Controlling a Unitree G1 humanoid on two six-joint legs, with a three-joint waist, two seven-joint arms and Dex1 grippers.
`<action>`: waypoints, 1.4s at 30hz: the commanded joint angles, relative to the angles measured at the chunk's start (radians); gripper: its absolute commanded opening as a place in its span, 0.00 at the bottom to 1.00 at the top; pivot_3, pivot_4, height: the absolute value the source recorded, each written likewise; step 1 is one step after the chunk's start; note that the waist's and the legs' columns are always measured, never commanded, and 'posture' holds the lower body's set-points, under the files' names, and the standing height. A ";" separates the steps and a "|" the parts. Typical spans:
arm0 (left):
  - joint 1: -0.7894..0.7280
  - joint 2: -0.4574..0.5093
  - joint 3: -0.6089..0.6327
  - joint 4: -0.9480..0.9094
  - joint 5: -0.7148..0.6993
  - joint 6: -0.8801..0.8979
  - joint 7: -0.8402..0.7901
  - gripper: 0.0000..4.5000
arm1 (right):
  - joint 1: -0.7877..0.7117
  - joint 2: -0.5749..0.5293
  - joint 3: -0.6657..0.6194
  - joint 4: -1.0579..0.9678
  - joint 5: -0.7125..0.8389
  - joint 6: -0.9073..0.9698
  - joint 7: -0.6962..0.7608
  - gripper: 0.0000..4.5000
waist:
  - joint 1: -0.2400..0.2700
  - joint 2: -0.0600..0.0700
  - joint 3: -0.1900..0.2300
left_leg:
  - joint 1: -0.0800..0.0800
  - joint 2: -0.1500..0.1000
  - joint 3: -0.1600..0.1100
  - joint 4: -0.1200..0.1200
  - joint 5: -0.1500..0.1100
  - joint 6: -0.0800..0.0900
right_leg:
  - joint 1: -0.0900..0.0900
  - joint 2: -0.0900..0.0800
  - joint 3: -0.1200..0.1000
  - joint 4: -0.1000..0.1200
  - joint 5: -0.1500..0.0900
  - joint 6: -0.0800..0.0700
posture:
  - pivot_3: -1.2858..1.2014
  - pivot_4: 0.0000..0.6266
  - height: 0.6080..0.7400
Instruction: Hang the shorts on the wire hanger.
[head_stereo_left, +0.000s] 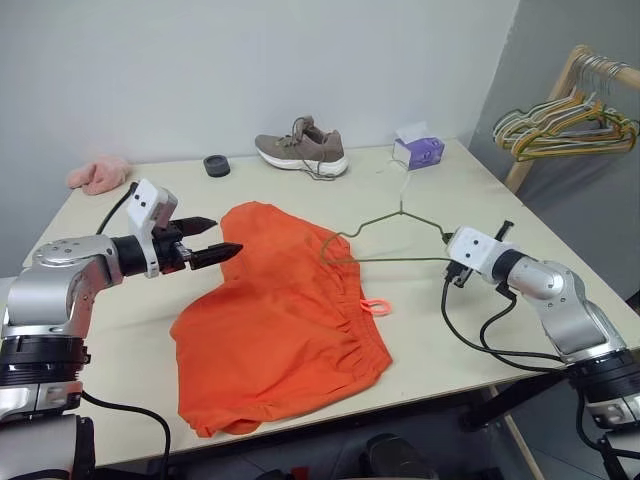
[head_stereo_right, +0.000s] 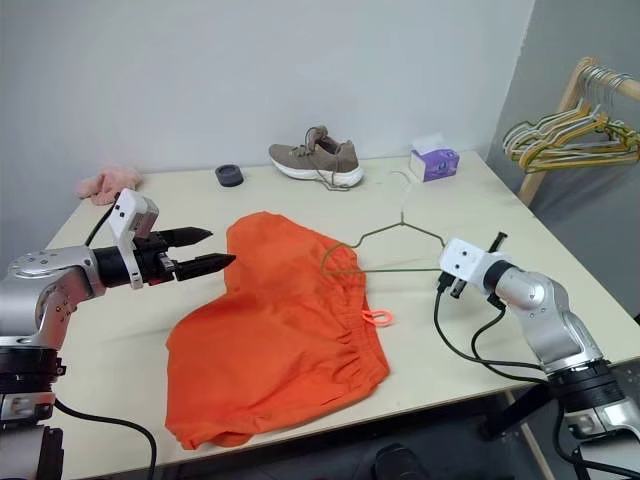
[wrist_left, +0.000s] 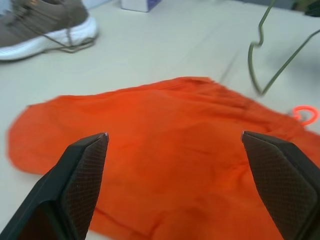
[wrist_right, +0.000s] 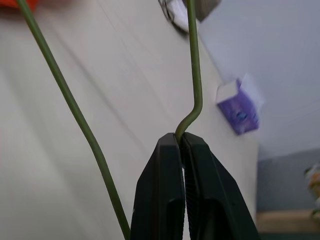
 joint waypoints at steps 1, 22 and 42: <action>-0.004 0.020 -0.009 -0.084 -0.063 0.089 -0.060 1.00 | -0.064 -0.005 0.024 -0.051 -0.069 -0.116 -0.002 0.01 | -0.002 0.000 0.000 | 0.000 0.000 0.000 0.000 0.000 0.000 | 0.000 0.000 0.000 0.001 0.000 0.000 | 0.40 0.00 1.00; 0.046 -0.064 -0.186 -0.213 -0.051 0.139 -0.117 0.76 | -0.185 0.140 0.053 -0.135 -0.099 -0.179 0.057 0.00 | -0.015 0.002 0.001 | 0.002 -0.001 -0.005 0.010 0.000 0.000 | 0.003 0.000 -0.002 0.011 0.000 0.000 | 0.39 0.00 1.00; 0.067 -0.057 -0.213 -0.235 0.031 0.105 -0.056 0.00 | -0.144 0.165 0.064 -0.223 -0.021 -0.187 0.151 0.38 | -0.020 0.002 0.001 | 0.002 -0.001 -0.006 0.010 0.000 0.000 | 0.003 0.000 -0.002 0.012 0.000 0.000 | 0.39 0.00 1.00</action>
